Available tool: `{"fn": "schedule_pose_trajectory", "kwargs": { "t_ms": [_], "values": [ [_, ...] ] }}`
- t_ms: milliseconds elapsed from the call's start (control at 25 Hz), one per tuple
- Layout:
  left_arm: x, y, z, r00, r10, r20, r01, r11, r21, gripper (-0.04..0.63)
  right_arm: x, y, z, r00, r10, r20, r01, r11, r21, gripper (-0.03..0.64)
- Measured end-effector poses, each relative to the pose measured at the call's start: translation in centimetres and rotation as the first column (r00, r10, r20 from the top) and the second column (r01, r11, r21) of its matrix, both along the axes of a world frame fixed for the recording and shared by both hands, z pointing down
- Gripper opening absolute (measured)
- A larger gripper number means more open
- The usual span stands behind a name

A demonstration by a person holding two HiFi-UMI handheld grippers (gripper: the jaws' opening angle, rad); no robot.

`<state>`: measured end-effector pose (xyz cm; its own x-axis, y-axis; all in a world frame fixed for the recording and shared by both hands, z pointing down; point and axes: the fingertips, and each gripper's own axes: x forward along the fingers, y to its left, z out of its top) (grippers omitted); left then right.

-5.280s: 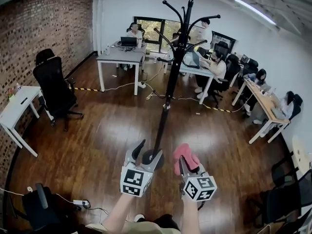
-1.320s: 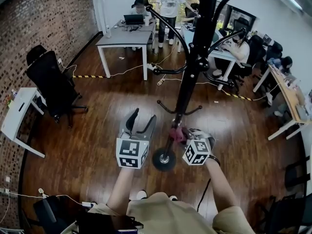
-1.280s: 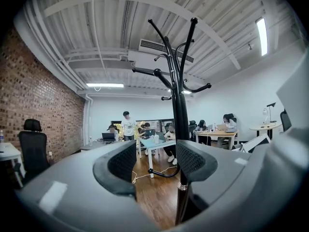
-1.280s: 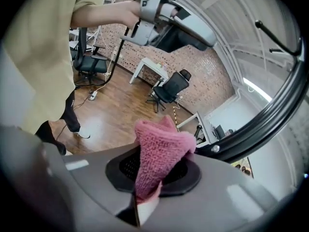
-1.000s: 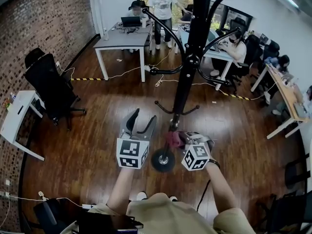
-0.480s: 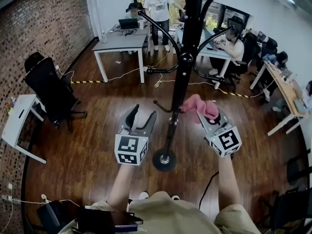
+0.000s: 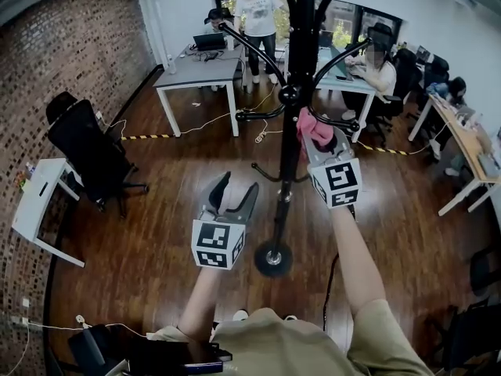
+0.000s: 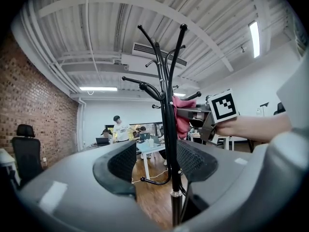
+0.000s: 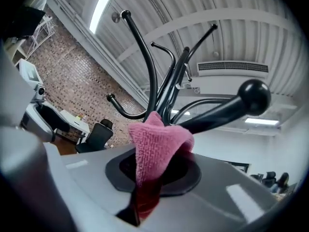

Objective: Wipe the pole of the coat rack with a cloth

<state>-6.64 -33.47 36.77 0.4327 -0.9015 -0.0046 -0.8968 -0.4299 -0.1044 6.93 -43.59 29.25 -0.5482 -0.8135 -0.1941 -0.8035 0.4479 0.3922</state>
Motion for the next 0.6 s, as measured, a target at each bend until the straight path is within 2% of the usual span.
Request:
{"fn": "schedule_pose_trajectory", "kwargs": {
  "t_ms": [120, 240, 360, 600],
  "values": [
    [-0.2, 0.1, -0.2, 1.000, -0.011, -0.004, 0.011, 1.000, 0.008, 0.255, 0.0, 0.2, 0.8, 0.999, -0.041, -0.010, 0.041, 0.999, 0.004, 0.038],
    [-0.5, -0.1, -0.5, 1.000, -0.020, -0.004, 0.020, 1.000, 0.014, 0.253, -0.5, 0.4, 3.3, 0.992, -0.071, -0.104, 0.069, 0.997, -0.021, 0.038],
    [-0.3, -0.2, 0.1, 1.000, -0.019, 0.006, 0.019, 1.000, -0.004, 0.253, -0.7, 0.4, 8.0, 0.984, -0.090, -0.151, 0.075, 0.992, -0.099, 0.040],
    [0.5, -0.5, 0.5, 1.000, -0.014, 0.015, 0.015, 1.000, -0.011, 0.253, -0.9, 0.2, 17.6, 0.980, -0.116, -0.162, 0.069, 0.961, -0.269, 0.040]
  ]
}}
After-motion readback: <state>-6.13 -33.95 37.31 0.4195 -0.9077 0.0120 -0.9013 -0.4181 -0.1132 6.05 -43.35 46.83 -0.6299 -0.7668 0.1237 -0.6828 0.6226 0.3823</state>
